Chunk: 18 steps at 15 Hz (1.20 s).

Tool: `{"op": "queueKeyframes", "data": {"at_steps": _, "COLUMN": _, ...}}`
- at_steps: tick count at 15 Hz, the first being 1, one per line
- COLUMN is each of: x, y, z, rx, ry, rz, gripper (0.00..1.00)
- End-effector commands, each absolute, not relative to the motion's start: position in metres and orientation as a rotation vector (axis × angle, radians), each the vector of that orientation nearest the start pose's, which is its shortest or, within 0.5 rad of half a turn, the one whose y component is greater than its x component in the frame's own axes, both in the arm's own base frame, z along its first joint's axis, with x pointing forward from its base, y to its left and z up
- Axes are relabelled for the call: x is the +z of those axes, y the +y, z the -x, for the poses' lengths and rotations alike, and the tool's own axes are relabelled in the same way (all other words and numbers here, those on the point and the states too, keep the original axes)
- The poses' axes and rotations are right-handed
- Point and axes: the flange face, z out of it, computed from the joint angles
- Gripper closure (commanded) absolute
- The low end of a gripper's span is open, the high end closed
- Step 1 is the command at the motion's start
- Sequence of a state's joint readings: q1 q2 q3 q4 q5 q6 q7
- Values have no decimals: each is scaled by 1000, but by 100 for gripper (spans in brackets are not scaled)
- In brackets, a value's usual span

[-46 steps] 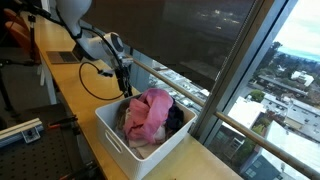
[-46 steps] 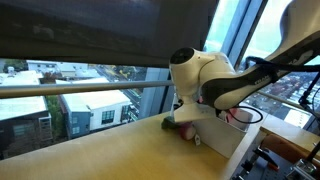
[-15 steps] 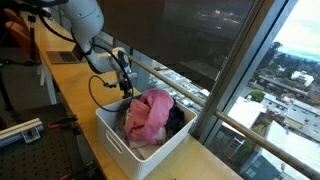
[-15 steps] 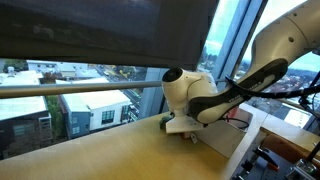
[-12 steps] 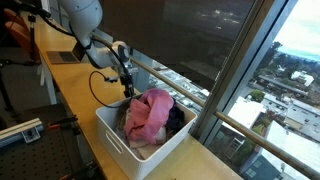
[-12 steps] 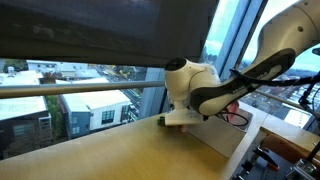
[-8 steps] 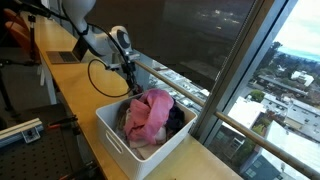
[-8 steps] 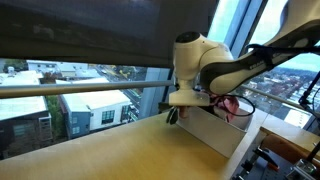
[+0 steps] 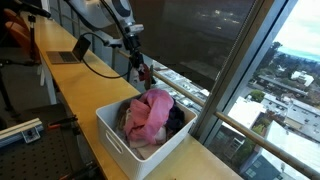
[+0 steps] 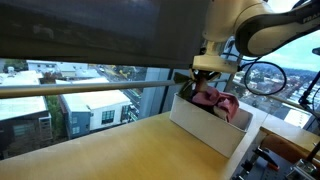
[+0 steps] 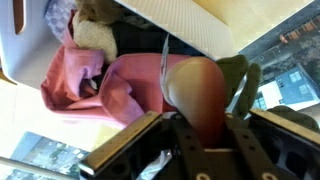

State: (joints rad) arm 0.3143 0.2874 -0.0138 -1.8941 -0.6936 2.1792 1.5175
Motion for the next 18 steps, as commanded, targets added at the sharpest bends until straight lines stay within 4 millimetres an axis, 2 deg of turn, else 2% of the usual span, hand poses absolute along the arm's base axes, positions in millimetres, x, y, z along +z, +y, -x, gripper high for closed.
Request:
{"op": "queueKeyframes", "data": {"at_steps": 1, "x": 377, "y": 121, "z": -575, "rx": -744, "ry": 1426, "rz": 3081, "gripper": 96}}
{"op": "queueKeyframes", "data": {"at_steps": 3, "x": 372, "y": 93, "z": -565, "rx": -701, "ry": 1490, "rz": 3070, "gripper": 96}}
{"op": "queueKeyframes", "data": {"at_steps": 5, "x": 357, "y": 65, "z": -553, "rx": -642, "ry": 1558, "rz": 3064, "gripper": 96}}
{"op": "queueKeyframes", "data": {"at_steps": 9, "x": 309, "y": 13, "z": -530, "rx": -487, "ry": 1668, "rz": 3050, "gripper": 96}}
{"op": "queueKeyframes", "data": {"at_steps": 11, "x": 283, "y": -5, "z": -520, "rx": -412, "ry": 1704, "rz": 3046, "gripper": 96}}
{"op": "queueKeyframes", "data": {"at_steps": 14, "x": 252, "y": -18, "z": -509, "rx": -316, "ry": 1722, "rz": 3039, "gripper": 96}}
{"op": "queueKeyframes", "data": {"at_steps": 16, "x": 235, "y": -13, "z": -508, "rx": -269, "ry": 1703, "rz": 3053, "gripper": 96}}
{"op": "queueKeyframes", "data": {"at_steps": 17, "x": 229, "y": -9, "z": -509, "rx": -250, "ry": 1693, "rz": 3059, "gripper": 87}}
{"op": "queueKeyframes", "data": {"at_steps": 18, "x": 226, "y": -4, "z": -510, "rx": -232, "ry": 1677, "rz": 3063, "gripper": 58}}
